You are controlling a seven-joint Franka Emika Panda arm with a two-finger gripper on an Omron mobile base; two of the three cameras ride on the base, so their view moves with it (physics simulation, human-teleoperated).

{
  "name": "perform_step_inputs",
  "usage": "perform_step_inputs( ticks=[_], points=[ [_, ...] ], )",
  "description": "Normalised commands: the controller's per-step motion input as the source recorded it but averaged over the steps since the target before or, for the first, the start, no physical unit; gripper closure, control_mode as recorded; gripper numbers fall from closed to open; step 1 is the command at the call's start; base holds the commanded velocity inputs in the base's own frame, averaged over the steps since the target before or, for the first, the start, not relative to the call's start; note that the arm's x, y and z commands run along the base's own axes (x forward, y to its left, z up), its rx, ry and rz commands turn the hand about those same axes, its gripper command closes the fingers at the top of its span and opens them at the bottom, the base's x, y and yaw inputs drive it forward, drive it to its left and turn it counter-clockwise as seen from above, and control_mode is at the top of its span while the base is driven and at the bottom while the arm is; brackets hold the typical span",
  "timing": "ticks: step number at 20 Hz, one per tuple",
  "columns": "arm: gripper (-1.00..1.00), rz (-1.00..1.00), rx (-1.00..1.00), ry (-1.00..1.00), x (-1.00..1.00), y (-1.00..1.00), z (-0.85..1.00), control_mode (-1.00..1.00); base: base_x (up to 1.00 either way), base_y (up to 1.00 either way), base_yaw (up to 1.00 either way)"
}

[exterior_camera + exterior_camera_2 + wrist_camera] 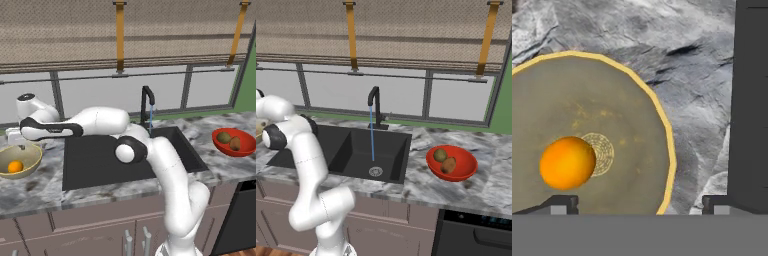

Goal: Pick the potatos from the sink and place them in one bowl. Place the orange in the other bowl. Then turn off the sink faucet.

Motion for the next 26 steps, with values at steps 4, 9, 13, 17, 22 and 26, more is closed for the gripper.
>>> perform_step_inputs(
  ticks=[4,9,13,17,22,26],
  points=[
    [-1.0,0.0,0.01,0.0,-0.34,-0.92,0.0,-1.0,0.0,0.0,0.0],
    [-1.0,0.0,0.07,-0.02,-0.5,-0.93,0.14,-1.0,0.0,0.0,0.0],
    [-1.0,0.03,0.12,-0.1,-0.58,-0.77,0.4,-1.0,0.0,0.0,0.0],
    [-1.0,0.08,0.09,-0.17,-0.54,-0.73,0.34,-1.0,0.0,0.0,0.0],
    [-1.0,0.09,0.02,-0.16,-0.36,-0.7,0.32,-1.0,0.0,0.0,0.0],
    [-1.0,0.11,0.0,-0.12,-0.2,-0.71,0.36,-1.0,0.0,0.0,0.0]
  ],
)
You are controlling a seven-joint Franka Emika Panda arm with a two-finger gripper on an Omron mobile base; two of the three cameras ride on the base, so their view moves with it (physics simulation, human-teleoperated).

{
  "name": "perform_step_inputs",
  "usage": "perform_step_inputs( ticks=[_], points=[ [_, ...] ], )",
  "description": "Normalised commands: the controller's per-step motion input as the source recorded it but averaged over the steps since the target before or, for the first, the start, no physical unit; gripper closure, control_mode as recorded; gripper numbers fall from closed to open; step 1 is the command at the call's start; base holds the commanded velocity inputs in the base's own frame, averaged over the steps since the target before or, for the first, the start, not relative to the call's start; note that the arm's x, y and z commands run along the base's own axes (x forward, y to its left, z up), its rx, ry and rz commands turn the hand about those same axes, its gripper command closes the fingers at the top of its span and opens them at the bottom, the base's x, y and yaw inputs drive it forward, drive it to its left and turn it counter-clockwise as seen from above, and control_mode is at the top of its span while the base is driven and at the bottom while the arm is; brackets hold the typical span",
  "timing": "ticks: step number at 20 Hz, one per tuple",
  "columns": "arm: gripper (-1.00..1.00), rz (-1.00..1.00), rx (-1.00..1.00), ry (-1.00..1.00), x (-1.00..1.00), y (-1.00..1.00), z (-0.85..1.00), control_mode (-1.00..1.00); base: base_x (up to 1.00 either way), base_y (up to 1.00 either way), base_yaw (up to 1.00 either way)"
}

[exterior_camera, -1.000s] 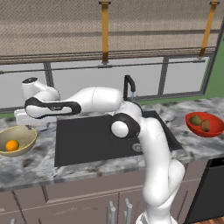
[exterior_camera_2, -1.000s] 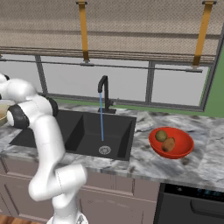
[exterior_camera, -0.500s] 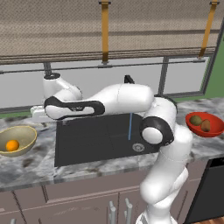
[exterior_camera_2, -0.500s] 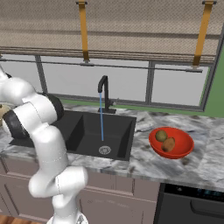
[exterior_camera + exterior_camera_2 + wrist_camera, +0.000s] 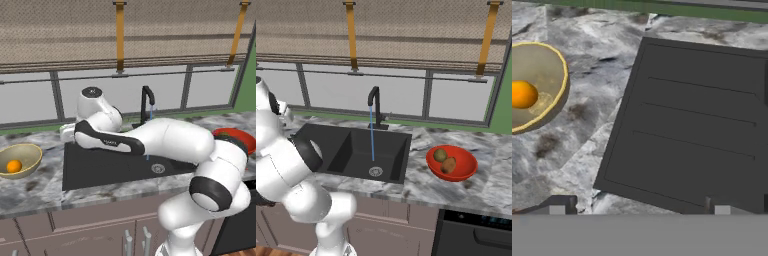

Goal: Pick the potatos from the sink and place them in one bowl. Place the orange in the other bowl. Then turn off the sink faucet.

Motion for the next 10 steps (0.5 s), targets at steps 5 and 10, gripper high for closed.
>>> perform_step_inputs(
  ticks=[5,10],
  points=[
    [-1.0,0.13,0.03,-0.06,-0.01,-0.67,0.54,-1.0,0.0,0.0,0.0],
    [-1.0,0.16,0.07,-0.03,-0.1,-0.63,0.4,-1.0,0.0,0.0,0.0]
  ],
)
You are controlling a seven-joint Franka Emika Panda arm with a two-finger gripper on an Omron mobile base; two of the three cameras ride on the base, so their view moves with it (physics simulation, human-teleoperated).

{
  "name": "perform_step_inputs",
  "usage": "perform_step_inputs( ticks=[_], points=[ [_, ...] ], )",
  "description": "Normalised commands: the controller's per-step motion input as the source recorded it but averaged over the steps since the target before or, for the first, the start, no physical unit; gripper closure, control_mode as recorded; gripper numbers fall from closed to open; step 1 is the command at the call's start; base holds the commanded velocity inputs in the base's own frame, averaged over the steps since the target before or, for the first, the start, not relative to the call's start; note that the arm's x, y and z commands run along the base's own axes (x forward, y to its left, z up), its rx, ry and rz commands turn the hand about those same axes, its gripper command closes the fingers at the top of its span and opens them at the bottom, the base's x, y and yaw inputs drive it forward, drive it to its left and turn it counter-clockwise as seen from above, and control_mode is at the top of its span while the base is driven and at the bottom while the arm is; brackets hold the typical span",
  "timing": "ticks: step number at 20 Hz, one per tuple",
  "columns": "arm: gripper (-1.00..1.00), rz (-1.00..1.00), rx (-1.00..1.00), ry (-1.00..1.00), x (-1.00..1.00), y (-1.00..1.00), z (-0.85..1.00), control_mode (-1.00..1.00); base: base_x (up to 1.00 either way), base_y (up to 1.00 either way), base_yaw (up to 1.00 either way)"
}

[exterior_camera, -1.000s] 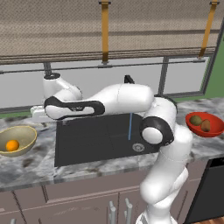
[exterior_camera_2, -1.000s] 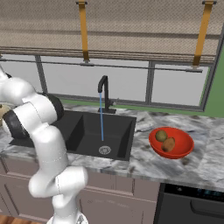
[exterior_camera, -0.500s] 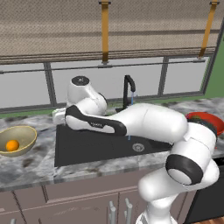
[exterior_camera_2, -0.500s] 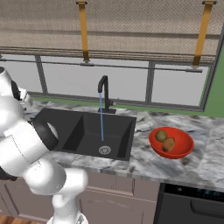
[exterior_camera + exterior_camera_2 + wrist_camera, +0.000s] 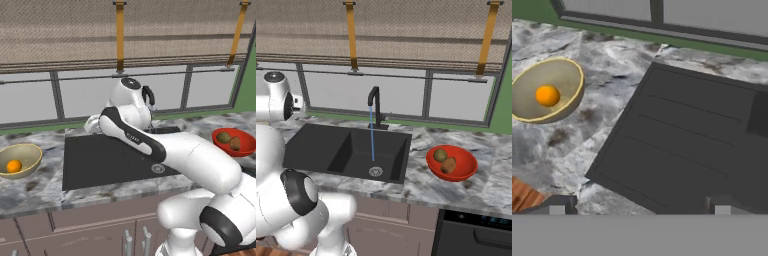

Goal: Pick the potatos from the sink and place them in one bowl. Place the orange in the other bowl. Then turn off the sink faucet.

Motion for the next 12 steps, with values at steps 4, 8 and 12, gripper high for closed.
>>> perform_step_inputs(
  ticks=[4,8,12],
  points=[
    [-1.0,0.14,0.01,-0.02,-0.16,-0.7,0.14,-1.0,0.0,0.0,0.0],
    [-1.0,0.13,0.0,-0.06,-0.06,-0.67,0.01,-1.0,0.0,0.0,0.0],
    [-1.0,0.18,0.0,-0.11,0.0,-0.7,0.02,-1.0,0.0,0.0,0.0]
  ],
)
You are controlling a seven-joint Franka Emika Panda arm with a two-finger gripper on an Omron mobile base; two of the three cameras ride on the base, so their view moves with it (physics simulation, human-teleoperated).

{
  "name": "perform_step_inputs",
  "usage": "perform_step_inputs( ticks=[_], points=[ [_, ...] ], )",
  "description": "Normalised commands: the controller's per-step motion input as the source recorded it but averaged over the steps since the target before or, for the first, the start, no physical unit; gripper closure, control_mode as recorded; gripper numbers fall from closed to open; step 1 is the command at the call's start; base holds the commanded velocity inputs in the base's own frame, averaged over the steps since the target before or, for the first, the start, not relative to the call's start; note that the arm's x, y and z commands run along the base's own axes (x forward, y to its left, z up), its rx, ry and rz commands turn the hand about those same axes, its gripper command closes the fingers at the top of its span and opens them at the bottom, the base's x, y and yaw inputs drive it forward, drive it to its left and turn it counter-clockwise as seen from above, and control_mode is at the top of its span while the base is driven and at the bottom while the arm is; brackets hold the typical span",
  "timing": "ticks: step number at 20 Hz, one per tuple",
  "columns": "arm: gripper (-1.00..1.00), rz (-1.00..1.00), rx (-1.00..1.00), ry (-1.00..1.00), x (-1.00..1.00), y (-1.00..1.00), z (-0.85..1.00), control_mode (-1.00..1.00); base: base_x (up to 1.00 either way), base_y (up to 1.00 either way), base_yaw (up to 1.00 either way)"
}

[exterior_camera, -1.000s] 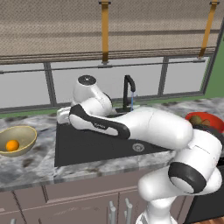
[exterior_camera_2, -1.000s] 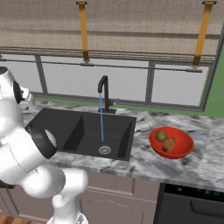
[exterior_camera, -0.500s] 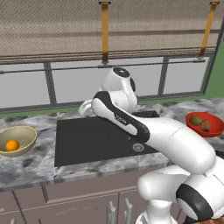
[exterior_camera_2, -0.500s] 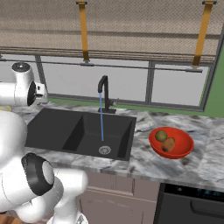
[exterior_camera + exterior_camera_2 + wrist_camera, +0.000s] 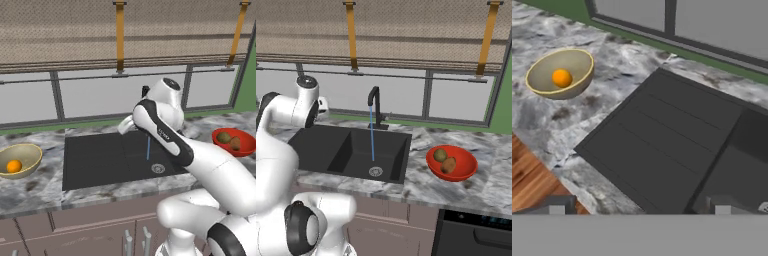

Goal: Pick the potatos from the sink and place them in one bowl. Place the orange in the other bowl. Then turn off the sink faucet.

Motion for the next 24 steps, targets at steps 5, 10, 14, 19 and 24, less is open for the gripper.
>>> perform_step_inputs(
  ticks=[5,10,14,19,24],
  points=[
    [-1.0,0.24,0.0,-0.27,0.0,-0.7,0.0,-1.0,0.0,0.0,0.0],
    [-1.0,0.24,0.0,-0.34,0.0,-0.62,0.0,-1.0,0.0,0.0,0.0],
    [-1.0,0.22,0.0,-0.38,0.02,-0.56,0.0,-1.0,0.0,0.0,0.0],
    [-1.0,0.17,0.0,-0.34,0.11,-0.47,0.0,-1.0,0.0,0.0,0.0],
    [-1.0,0.06,0.0,-0.13,0.37,-0.33,0.0,-1.0,0.0,0.0,0.0]
  ],
)
